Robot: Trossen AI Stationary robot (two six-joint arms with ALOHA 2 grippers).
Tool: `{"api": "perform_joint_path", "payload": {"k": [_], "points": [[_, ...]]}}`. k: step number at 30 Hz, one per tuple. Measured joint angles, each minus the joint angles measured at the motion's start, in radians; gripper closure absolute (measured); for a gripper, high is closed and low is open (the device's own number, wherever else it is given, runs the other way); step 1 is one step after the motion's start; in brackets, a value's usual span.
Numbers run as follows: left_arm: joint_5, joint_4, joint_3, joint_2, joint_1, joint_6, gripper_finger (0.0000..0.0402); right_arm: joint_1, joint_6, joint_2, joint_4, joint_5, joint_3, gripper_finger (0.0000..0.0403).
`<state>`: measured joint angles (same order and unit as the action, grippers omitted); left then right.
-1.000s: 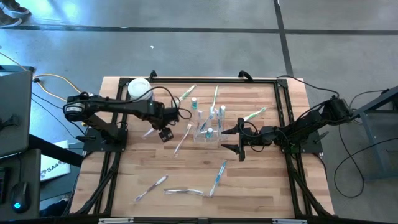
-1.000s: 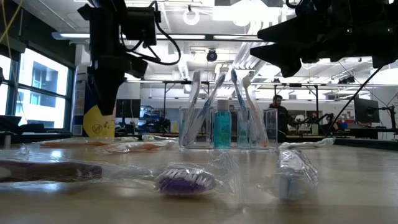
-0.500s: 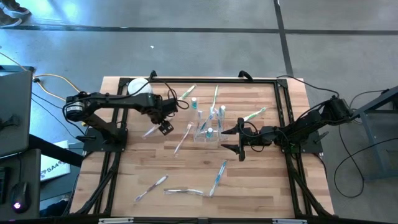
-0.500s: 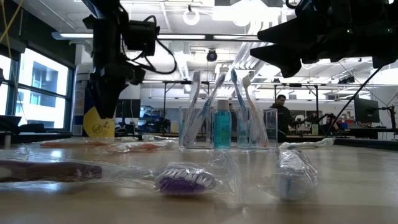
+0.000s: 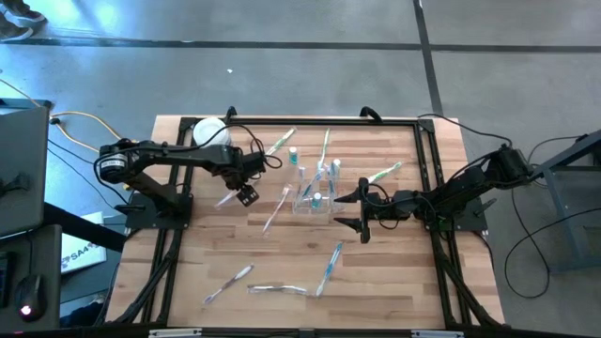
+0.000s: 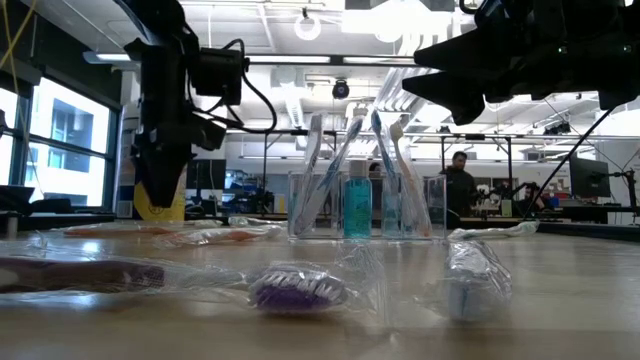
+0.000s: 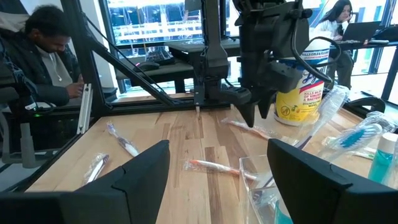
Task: Pick & Place toothbrushing station
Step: Put the left orange toothbrush into the left section of the transparent organizer
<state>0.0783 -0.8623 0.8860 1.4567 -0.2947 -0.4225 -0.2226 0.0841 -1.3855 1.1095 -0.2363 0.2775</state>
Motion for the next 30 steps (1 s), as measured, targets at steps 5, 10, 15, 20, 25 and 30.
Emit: {"api": "perform_joint_path", "payload": {"k": [5, 10, 15, 20, 25, 30], "points": [[0.028, 0.002, 0.000, 0.012, 0.000, -0.044, 0.0159, 0.000, -0.002, 0.000, 0.000, 0.000, 0.000, 0.0140], [0.013, 0.000, 0.000, 0.060, 0.000, -0.079, 0.0159, 0.000, -0.002, 0.000, 0.000, 0.000, 0.000, 0.0140], [0.002, 0.009, 0.000, 0.133, 0.000, -0.079, 0.0159, 0.000, -0.002, 0.000, 0.001, 0.000, 0.000, 0.0140], [-0.074, 0.010, 0.006, 0.203, -0.002, -0.036, 0.0160, 0.000, -0.002, 0.000, 0.001, 0.000, 0.000, 0.0140], [-0.104, 0.013, 0.005, 0.236, -0.003, -0.002, 0.0177, 0.000, -0.002, 0.000, 0.000, 0.000, 0.000, 0.0140], [-0.113, 0.016, 0.005, 0.239, -0.001, -0.005, 0.0243, 0.000, -0.002, 0.000, 0.000, 0.000, 0.000, 0.0140]]}}
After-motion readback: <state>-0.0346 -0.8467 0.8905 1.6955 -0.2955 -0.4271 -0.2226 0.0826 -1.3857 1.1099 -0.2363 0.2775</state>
